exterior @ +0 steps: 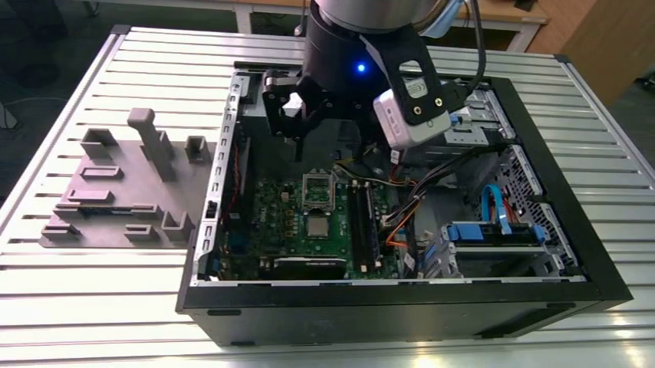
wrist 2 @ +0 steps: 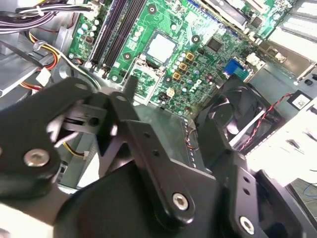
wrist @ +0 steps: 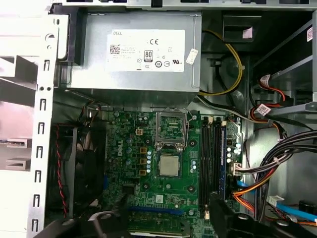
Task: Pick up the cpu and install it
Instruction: 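Place the cpu into insertion slot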
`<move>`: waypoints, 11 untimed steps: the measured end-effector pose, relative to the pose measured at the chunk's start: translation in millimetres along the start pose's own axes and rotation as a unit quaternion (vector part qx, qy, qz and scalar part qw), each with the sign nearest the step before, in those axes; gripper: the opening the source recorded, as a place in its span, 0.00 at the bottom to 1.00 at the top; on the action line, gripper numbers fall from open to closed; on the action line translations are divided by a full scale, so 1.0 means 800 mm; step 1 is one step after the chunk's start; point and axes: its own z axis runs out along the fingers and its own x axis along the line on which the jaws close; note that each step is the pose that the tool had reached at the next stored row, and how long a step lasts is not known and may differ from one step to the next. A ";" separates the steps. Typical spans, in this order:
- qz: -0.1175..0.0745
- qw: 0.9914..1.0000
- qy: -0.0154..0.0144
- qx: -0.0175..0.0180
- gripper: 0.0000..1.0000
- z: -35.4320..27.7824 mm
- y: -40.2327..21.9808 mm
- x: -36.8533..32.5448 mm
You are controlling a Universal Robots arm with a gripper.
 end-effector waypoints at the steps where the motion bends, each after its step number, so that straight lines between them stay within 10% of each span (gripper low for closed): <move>1: 0.000 1.000 0.000 0.000 0.71 -0.0007 0.0000 0.0000; 4: 0.000 1.000 0.000 -0.004 0.65 -0.0007 0.0000 -0.0001; 7: -0.001 1.000 0.000 -0.025 0.59 0.0006 -0.0001 0.0000; 11: -0.001 1.000 0.000 -0.025 0.59 0.0007 -0.0001 0.0000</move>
